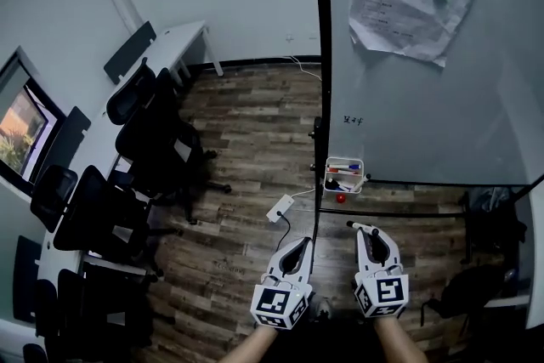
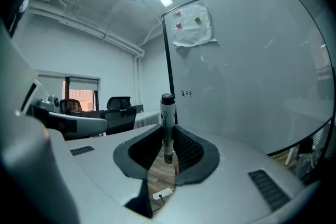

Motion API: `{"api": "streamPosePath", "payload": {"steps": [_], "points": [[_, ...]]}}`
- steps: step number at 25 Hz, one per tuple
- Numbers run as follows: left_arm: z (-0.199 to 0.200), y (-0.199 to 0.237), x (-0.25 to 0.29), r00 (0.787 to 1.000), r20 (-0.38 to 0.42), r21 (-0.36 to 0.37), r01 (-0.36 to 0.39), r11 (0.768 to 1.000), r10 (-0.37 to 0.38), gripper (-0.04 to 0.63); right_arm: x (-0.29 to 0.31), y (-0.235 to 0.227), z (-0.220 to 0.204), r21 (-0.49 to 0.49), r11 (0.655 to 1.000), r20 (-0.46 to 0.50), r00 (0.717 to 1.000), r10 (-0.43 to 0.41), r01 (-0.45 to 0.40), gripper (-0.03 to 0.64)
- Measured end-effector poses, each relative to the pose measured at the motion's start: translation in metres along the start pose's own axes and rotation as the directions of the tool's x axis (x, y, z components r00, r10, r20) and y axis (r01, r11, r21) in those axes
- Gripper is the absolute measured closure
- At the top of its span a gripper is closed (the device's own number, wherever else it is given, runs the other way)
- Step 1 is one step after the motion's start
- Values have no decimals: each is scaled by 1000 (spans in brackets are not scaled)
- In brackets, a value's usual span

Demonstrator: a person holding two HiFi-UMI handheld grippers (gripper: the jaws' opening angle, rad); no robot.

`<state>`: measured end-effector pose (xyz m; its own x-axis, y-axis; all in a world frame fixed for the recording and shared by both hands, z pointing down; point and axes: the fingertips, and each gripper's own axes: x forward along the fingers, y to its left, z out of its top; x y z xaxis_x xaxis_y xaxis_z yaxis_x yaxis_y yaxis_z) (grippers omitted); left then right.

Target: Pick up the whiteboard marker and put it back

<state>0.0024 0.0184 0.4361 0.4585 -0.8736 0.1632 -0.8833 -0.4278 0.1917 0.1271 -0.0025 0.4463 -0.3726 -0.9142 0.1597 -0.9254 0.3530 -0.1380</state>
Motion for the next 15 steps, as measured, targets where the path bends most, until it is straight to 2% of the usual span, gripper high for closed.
{"api": "streamPosePath", "payload": {"steps": [8, 15], "points": [[-5, -28, -25, 1000, -3, 40, -14, 999, 14, 589, -42, 4, 4, 3, 999, 21, 999, 34, -34, 541], [0, -35, -23, 1000, 9, 41, 16, 999, -16, 589, -55, 5, 2, 7, 999, 21, 999, 33, -33, 541]]}}
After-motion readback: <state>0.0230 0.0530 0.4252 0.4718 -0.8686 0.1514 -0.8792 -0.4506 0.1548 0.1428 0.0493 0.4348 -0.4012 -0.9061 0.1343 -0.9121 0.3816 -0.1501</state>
